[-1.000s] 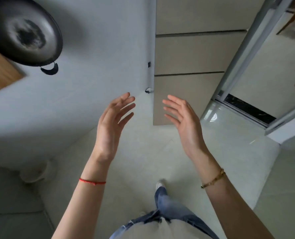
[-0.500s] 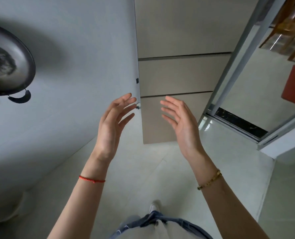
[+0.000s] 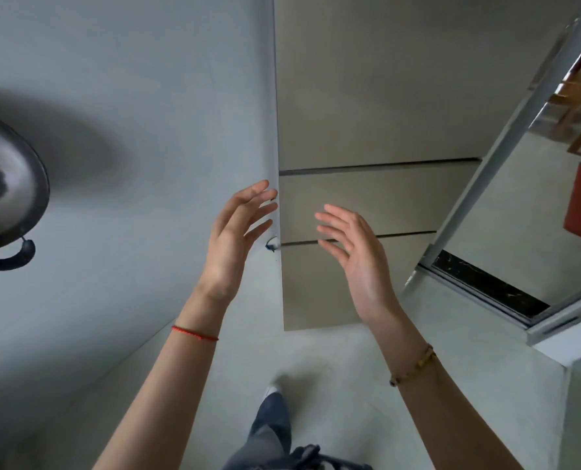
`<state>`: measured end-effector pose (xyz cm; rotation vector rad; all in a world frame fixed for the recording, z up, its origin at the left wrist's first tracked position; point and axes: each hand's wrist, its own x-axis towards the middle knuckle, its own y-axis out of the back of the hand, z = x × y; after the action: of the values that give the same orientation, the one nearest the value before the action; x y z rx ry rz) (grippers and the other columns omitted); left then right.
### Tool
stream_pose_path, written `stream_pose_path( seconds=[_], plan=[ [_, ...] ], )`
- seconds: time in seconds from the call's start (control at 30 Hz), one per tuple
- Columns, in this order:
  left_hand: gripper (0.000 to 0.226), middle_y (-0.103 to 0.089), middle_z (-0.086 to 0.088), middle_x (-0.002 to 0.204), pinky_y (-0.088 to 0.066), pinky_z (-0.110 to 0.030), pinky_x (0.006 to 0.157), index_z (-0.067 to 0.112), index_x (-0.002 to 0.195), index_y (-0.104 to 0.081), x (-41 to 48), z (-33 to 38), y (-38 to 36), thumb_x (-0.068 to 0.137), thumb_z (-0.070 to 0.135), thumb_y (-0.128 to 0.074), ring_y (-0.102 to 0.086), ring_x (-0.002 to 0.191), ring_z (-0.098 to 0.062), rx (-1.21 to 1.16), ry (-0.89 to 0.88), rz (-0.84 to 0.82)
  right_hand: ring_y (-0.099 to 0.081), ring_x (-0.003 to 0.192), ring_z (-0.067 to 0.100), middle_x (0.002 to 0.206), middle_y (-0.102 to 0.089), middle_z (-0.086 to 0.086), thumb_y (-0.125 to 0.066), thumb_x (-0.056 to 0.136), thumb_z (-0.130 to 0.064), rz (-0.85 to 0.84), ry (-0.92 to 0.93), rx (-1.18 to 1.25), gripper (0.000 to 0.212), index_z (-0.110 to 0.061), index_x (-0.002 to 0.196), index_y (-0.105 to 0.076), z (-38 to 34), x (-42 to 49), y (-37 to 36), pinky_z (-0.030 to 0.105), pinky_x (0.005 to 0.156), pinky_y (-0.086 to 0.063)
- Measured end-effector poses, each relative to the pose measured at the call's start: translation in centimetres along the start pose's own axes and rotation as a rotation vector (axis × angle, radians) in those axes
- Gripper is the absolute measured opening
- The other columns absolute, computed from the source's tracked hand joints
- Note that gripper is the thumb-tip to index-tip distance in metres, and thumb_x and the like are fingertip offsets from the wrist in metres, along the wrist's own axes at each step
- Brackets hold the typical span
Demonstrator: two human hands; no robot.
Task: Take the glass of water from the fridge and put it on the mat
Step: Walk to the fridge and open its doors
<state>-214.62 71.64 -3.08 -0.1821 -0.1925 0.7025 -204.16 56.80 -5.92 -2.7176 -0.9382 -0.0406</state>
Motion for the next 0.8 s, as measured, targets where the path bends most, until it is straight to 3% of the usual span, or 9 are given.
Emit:
stream_pose_path(
  seconds=[0.2, 0.33, 0.57, 0.7, 0.8],
  plan=[
    [0.030, -0.071, 0.002, 0.131, -0.050, -0.037, 0.109, 0.019, 0.128, -0.065, 9.1, -0.3, 0.6, 0.103, 0.023, -0.049, -0.066, 0.124, -0.016, 0.024, 0.011, -0.034, -0.068, 0.117, 0.010, 0.123, -0.072, -0.004, -0.041, 0.094, -0.048, 0.071, 0.016, 0.006, 0.040, -0.028, 0.119, -0.065, 1.3, 7.3, -1.7, 0.027, 0.097, -0.054],
    [0.038, -0.059, 0.000, 0.144, -0.045, -0.040, 0.115, 0.020, 0.139, -0.055, 14.6, -0.4, 0.5, 0.101, 0.015, -0.053, -0.057, 0.133, -0.018, 0.131, -0.022, -0.018, -0.069, 0.117, 0.010, 0.120, -0.075, -0.007, -0.041, 0.094, -0.048, 0.124, 0.014, 0.007, 0.039, -0.029, 0.118, -0.067, 2.3, 11.3, -2.5, 0.024, 0.093, -0.056],
    [0.053, -0.048, 0.000, 0.151, -0.042, -0.026, 0.105, 0.021, 0.149, -0.041, 22.9, -1.2, -0.6, 0.100, 0.019, -0.060, -0.051, 0.136, -0.020, 0.280, -0.064, -0.064, -0.070, 0.113, 0.004, 0.116, -0.076, -0.013, -0.043, 0.094, -0.050, 0.213, 0.028, -0.024, 0.036, -0.036, 0.113, -0.069, 3.5, 15.5, -3.2, 0.027, 0.101, -0.053],
    [0.051, -0.051, -0.004, 0.146, -0.044, -0.037, 0.113, 0.017, 0.145, -0.045, 24.9, -1.8, -1.5, 0.097, 0.017, -0.064, -0.053, 0.133, -0.023, 0.280, -0.079, -0.032, -0.070, 0.114, 0.007, 0.116, -0.076, -0.010, -0.041, 0.096, -0.047, 0.240, 0.043, -0.026, 0.037, -0.033, 0.115, -0.069, 3.7, 16.6, -3.5, 0.031, 0.104, -0.053],
    [0.058, -0.051, -0.004, 0.143, -0.044, -0.037, 0.112, 0.016, 0.149, -0.040, 25.7, -1.9, -1.6, 0.097, 0.017, -0.064, -0.053, 0.133, -0.022, 0.274, -0.065, -0.015, -0.069, 0.115, 0.009, 0.119, -0.075, -0.006, -0.040, 0.095, -0.047, 0.246, 0.055, -0.026, 0.039, -0.031, 0.116, -0.068, 3.7, 16.8, -3.9, 0.032, 0.104, -0.053]
  ],
)
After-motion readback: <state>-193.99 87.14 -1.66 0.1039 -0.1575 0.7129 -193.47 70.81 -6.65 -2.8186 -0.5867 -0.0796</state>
